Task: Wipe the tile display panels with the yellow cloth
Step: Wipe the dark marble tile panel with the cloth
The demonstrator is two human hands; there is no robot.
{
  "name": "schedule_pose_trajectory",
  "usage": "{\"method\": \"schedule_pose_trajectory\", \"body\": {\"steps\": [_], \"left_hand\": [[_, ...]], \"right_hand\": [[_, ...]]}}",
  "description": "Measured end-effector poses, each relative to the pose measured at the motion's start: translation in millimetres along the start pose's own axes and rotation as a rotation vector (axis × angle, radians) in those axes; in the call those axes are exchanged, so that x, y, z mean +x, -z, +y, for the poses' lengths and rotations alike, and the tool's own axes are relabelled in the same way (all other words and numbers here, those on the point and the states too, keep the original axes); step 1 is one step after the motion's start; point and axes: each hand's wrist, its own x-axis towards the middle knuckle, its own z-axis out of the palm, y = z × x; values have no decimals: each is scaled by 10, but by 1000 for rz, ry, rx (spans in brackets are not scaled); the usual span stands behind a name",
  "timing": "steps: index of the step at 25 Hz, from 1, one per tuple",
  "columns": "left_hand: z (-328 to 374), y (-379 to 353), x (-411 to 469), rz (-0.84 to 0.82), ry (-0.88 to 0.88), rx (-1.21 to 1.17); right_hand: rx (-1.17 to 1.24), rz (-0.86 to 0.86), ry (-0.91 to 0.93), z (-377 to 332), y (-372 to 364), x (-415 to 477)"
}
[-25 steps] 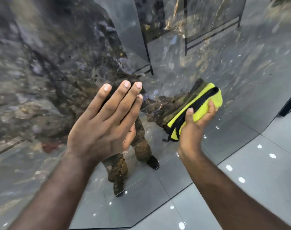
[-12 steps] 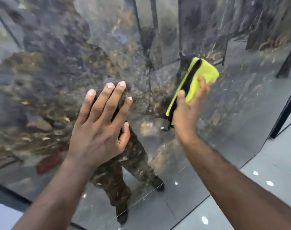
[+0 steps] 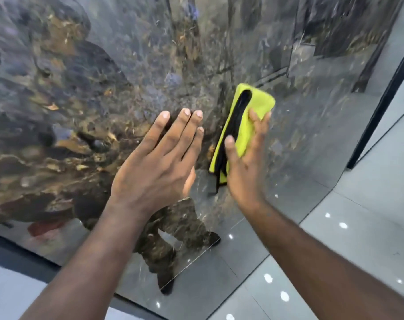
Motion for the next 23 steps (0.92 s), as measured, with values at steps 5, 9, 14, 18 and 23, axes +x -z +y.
{"method": "schedule_pose_trajectory", "body": {"steps": [5, 9, 14, 18, 23], "left_hand": [[14, 22, -2, -20, -33, -31], [28, 47, 2, -35, -27, -32], [42, 95, 37, -2, -17, -29], [70, 135, 51, -33, -9, -35], [96, 122, 38, -73, 31, -49]], "right_hand": [[222, 198, -616, 405, 56, -65], [40, 60, -164, 264, 61, -115], [228, 167, -779, 914, 105, -546], [223, 109, -509, 985, 215, -479], [139, 67, -591, 874, 173, -535]]}}
